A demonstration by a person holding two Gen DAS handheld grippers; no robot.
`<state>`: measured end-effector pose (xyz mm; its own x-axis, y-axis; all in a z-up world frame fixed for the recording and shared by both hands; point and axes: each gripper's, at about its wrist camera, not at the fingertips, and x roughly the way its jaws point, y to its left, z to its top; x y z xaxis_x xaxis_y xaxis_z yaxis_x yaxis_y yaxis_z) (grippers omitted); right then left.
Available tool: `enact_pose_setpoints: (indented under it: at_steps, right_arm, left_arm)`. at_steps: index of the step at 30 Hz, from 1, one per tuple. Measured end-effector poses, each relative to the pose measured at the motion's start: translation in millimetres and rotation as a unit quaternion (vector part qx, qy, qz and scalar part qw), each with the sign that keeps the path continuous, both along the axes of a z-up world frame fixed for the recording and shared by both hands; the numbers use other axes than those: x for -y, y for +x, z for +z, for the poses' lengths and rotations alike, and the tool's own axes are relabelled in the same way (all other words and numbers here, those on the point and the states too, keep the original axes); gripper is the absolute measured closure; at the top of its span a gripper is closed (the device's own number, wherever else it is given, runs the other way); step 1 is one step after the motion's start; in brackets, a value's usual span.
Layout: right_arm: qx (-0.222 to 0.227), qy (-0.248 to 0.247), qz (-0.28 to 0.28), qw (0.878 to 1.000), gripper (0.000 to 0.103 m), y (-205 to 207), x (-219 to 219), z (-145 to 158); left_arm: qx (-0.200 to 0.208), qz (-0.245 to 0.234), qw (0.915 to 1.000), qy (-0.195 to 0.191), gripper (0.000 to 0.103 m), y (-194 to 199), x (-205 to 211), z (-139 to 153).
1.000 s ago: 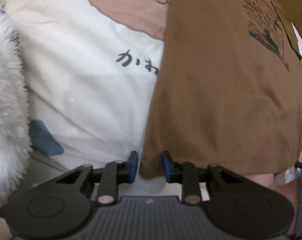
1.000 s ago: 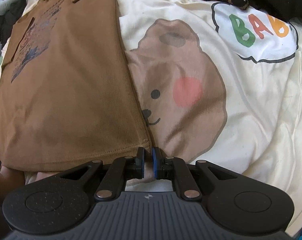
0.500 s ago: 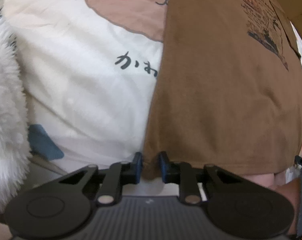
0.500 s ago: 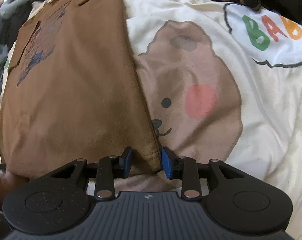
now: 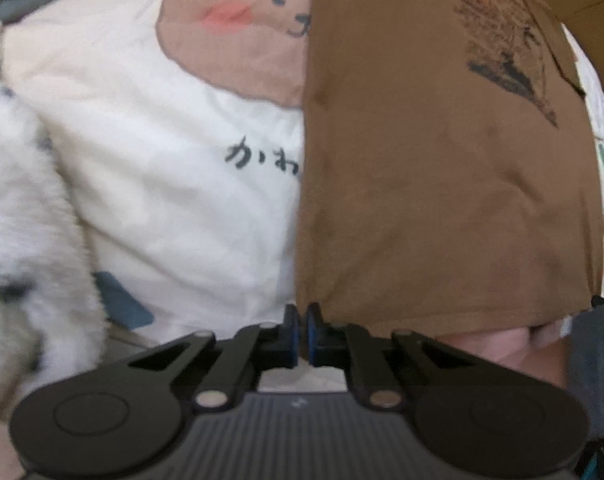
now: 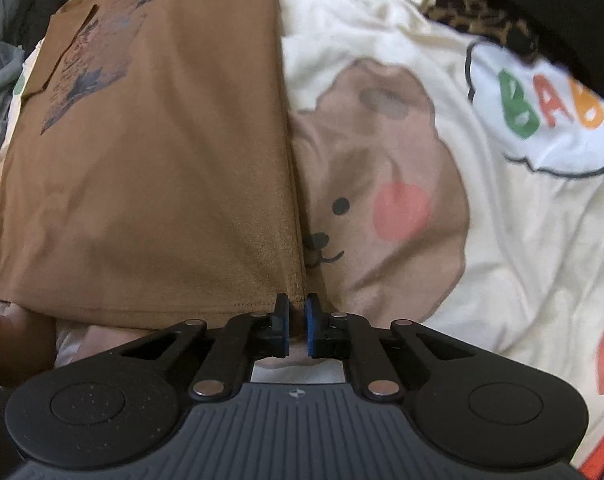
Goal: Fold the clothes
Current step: 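Pinch the T-shirt hem with both tools, then lift the hem with both tools and fold it toward the collar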
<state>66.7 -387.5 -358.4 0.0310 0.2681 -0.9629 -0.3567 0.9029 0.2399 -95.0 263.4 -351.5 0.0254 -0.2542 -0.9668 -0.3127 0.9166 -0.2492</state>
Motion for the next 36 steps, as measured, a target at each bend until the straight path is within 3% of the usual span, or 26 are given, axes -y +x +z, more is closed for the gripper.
enact_pose_setpoints:
  at_steps: [3,7,14,28,36]
  right_arm:
    - [0.003,-0.002,-0.003,1.000,0.098,1,5,12]
    - [0.008,0.003,0.002,1.000,0.098,2,9,28]
    - [0.007,0.012,0.002,1.000,0.099,-2,14,49]
    - [-0.033,0.002,-0.010,0.999,0.099,-38,16,44]
    - [-0.020,0.018,-0.030,0.999,0.099,-40,21,63]
  left_arm:
    - [0.012,0.001,0.9999,-0.001,0.099,6,-9,22]
    - [0.026,-0.003,0.9997,-0.002,0.099,-19,22,54]
    - [0.022,-0.002,0.9997,-0.006,0.099,-25,12,51]
    - [-0.003,-0.007,0.9999,-0.015,0.099,-46,14,38]
    - [0.044,0.042,0.9978,-0.027,0.100,-48,-1,64]
